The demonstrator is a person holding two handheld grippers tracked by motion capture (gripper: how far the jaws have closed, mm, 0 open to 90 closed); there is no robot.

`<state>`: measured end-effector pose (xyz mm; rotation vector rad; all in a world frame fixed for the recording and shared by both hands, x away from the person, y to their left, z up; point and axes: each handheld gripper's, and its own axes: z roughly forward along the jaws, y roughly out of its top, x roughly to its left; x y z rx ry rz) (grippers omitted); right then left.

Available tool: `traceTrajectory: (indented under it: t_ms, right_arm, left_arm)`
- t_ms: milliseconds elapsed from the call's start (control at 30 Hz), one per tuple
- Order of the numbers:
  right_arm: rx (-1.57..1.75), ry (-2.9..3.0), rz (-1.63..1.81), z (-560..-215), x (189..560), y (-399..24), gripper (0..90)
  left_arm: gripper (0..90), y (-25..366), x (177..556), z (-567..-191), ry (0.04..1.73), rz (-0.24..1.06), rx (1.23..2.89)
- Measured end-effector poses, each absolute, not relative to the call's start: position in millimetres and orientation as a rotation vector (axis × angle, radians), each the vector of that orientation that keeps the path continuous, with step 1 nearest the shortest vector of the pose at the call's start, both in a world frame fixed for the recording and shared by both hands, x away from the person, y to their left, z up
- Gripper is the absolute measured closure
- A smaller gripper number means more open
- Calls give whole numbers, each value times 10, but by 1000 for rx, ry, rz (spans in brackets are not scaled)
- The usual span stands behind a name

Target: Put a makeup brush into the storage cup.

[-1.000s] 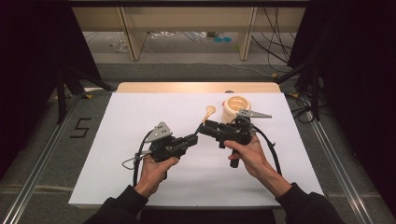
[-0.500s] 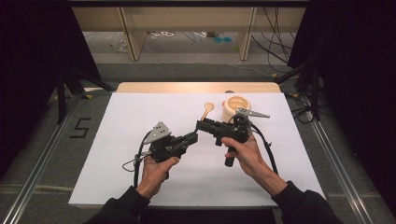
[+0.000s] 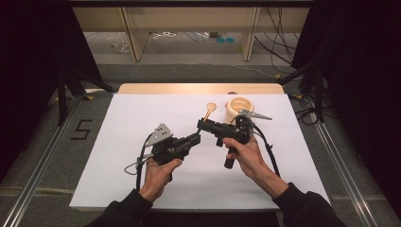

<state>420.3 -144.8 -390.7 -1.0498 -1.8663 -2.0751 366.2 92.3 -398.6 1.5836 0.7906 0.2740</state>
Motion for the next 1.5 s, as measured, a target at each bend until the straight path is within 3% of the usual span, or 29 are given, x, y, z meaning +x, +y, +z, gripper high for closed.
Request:
traceTrajectory:
  t_ms: [1200, 1500]
  right_arm:
    - [-1025, -1749, -2078, -3910, 4198, -1405, 833]
    - [-1005, -1791, -2096, -3882, 4190, -1429, 833]
  left_arm:
    - [828, 902, 3655, -3993, 780, 256, 1569]
    - [566, 898, 3646, -3999, 775, 257, 1585]
